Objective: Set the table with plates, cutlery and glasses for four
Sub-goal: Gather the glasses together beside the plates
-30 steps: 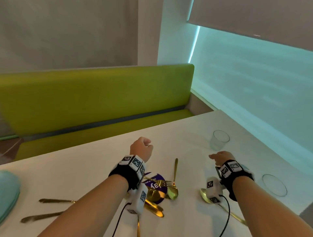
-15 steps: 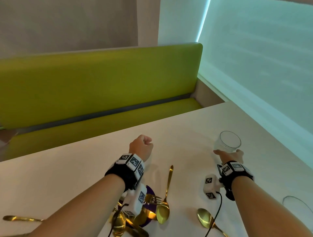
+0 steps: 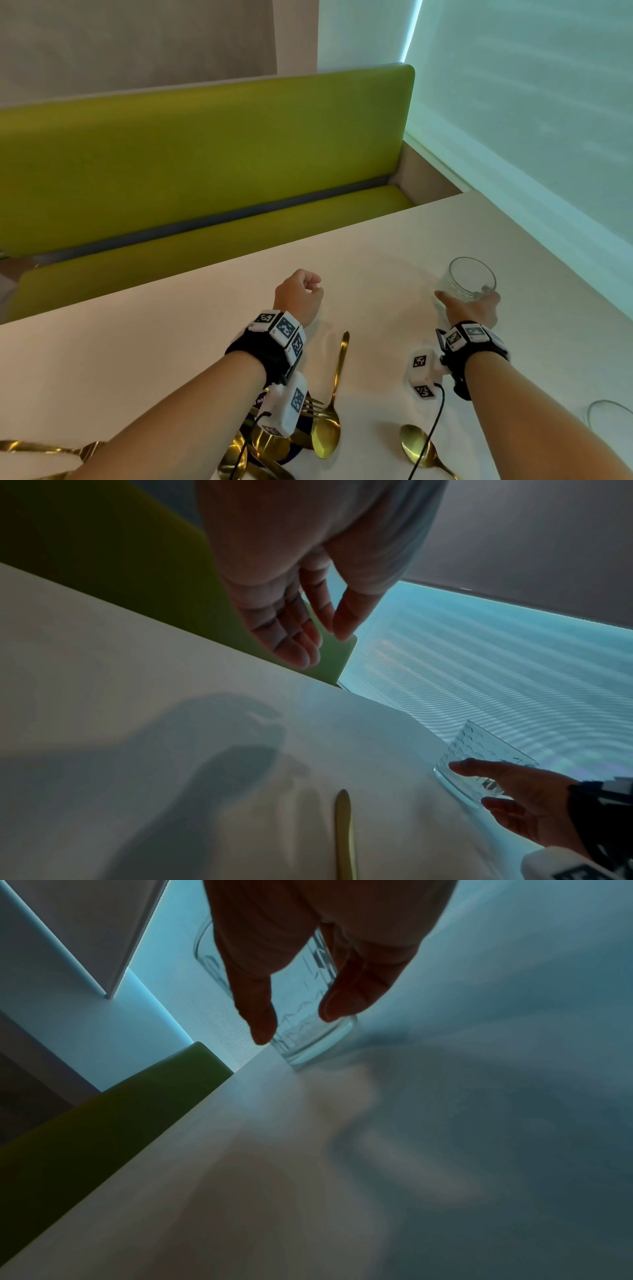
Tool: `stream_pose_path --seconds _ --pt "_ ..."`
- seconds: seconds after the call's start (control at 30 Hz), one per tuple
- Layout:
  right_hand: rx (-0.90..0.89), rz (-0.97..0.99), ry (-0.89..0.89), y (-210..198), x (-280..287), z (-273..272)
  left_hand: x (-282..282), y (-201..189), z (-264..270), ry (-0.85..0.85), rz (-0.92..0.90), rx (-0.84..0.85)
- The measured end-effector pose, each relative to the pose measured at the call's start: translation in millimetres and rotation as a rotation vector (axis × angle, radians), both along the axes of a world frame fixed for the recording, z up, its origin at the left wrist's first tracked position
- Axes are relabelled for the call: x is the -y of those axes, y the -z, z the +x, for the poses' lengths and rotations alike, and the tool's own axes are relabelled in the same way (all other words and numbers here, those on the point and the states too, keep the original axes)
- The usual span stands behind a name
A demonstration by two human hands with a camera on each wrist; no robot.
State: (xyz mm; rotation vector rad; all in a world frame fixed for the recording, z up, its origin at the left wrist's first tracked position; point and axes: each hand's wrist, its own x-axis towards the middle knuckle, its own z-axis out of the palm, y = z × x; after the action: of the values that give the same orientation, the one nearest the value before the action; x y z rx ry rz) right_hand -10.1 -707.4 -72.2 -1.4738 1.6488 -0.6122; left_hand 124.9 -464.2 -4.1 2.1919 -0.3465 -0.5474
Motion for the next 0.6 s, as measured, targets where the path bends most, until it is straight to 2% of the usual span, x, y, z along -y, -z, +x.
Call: stream_pose_path --seconds 0.2,0.6 --pt "-0.047 -0.043 -0.095 -5.0 -6.8 -2.7 5.8 -0.1 -9.3 0.018 -0.012 -0.041" --pt "0.013 -0.055 -0.69 -48.1 -82.3 -16.5 28.2 -12.4 -51.7 0.304 -0.115 -0.246"
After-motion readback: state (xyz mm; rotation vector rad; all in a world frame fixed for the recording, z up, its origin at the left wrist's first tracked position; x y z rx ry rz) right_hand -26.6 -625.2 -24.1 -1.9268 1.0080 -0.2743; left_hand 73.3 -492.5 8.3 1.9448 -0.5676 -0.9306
